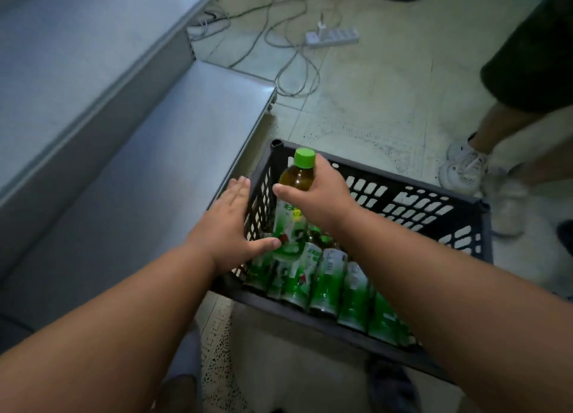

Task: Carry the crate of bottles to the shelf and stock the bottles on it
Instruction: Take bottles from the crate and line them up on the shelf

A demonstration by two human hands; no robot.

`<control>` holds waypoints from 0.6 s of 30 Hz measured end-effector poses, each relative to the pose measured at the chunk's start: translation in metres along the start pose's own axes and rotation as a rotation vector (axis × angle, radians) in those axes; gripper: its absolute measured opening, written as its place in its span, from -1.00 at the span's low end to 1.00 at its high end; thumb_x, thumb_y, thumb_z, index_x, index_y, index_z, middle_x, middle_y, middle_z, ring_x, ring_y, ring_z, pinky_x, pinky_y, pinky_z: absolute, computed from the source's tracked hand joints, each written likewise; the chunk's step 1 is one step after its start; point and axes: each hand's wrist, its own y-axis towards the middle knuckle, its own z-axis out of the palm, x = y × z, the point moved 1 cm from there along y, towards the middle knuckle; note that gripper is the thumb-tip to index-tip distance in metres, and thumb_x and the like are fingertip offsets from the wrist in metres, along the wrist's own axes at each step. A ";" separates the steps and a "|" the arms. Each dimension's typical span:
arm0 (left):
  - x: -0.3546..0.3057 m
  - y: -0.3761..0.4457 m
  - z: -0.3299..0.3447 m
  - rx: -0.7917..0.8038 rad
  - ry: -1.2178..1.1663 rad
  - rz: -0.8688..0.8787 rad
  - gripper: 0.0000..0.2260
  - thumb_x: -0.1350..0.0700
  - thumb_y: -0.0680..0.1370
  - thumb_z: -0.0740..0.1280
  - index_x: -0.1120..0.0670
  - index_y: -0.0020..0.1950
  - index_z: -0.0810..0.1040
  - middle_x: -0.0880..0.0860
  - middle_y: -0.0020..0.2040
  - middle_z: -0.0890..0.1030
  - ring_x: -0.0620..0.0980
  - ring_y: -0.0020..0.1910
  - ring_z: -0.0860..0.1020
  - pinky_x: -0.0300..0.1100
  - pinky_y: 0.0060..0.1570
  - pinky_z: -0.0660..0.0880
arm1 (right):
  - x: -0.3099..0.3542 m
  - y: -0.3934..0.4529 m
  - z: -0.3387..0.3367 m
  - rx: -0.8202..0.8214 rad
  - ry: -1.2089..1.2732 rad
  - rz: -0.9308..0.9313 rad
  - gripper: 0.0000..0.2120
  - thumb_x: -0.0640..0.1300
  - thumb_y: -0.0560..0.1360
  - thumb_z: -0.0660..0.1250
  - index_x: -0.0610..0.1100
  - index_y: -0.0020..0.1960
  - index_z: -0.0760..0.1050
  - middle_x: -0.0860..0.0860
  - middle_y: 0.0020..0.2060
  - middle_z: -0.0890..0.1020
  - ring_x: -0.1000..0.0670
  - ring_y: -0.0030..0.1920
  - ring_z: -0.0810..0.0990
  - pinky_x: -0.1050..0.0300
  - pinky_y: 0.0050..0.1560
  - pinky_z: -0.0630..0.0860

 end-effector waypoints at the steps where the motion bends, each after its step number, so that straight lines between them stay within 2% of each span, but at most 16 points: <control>1: -0.003 -0.015 -0.012 -0.071 -0.046 -0.013 0.10 -0.41 0.33 0.39 0.07 0.63 -0.09 0.03 0.64 -0.03 -0.05 0.59 -0.05 -0.11 0.54 -0.01 | 0.026 -0.010 -0.005 -0.021 -0.017 -0.063 -0.54 0.12 0.36 0.55 0.04 0.14 0.45 0.12 -0.07 0.61 0.13 -0.05 0.60 0.10 -0.03 0.56; 4: -0.011 -0.066 -0.051 -0.237 -0.250 -0.053 0.00 -0.35 0.31 0.49 0.04 0.59 0.17 0.04 0.54 0.29 0.00 0.49 0.27 -0.18 0.38 0.20 | 0.102 -0.038 -0.002 -0.061 -0.041 -0.262 -0.52 0.18 0.27 0.55 0.03 0.09 0.49 0.10 -0.09 0.64 0.07 -0.05 0.63 -0.03 0.05 0.59; 6: -0.008 -0.102 -0.078 -0.343 -0.387 -0.074 -0.10 -0.28 0.33 0.51 0.03 0.55 0.25 0.01 0.48 0.37 -0.07 0.39 0.36 -0.18 0.31 0.28 | 0.152 -0.059 0.011 -0.050 -0.052 -0.371 -0.57 0.12 0.30 0.55 0.01 0.06 0.50 0.08 -0.12 0.63 0.05 -0.07 0.62 -0.01 0.04 0.58; 9: 0.007 -0.158 -0.111 -0.483 -0.507 -0.090 -0.16 -0.23 0.34 0.51 -0.01 0.53 0.30 -0.07 0.42 0.42 -0.20 0.27 0.36 -0.23 0.21 0.32 | 0.221 -0.093 0.039 -0.004 -0.056 -0.515 -0.60 0.09 0.34 0.54 0.00 0.06 0.49 0.09 -0.11 0.62 0.08 -0.08 0.61 0.07 -0.03 0.57; 12: 0.026 -0.205 -0.143 -0.601 -0.492 -0.149 -0.21 -0.22 0.36 0.52 -0.04 0.50 0.31 -0.11 0.38 0.43 -0.19 0.26 0.39 -0.24 0.13 0.37 | 0.275 -0.119 0.072 0.069 -0.042 -0.611 -0.61 0.09 0.34 0.53 0.01 0.06 0.48 0.10 -0.11 0.63 0.09 -0.08 0.61 0.05 -0.02 0.58; 15: 0.049 -0.237 -0.171 -0.687 -0.391 -0.210 -0.12 -0.42 0.28 0.43 -0.03 0.48 0.33 -0.10 0.39 0.44 -0.13 0.31 0.42 -0.11 0.25 0.44 | 0.311 -0.132 0.106 0.155 -0.007 -0.666 -0.62 0.08 0.35 0.54 0.00 0.05 0.48 0.07 -0.10 0.65 0.06 -0.06 0.63 -0.05 0.04 0.61; 18: 0.077 -0.253 -0.186 -0.739 -0.330 -0.297 -0.07 -0.42 0.28 0.43 0.00 0.52 0.28 -0.03 0.46 0.39 -0.08 0.39 0.38 -0.11 0.33 0.36 | 0.332 -0.131 0.136 0.231 0.014 -0.712 -0.62 0.06 0.37 0.54 -0.02 0.08 0.48 0.09 -0.11 0.64 0.12 -0.09 0.61 0.06 -0.03 0.59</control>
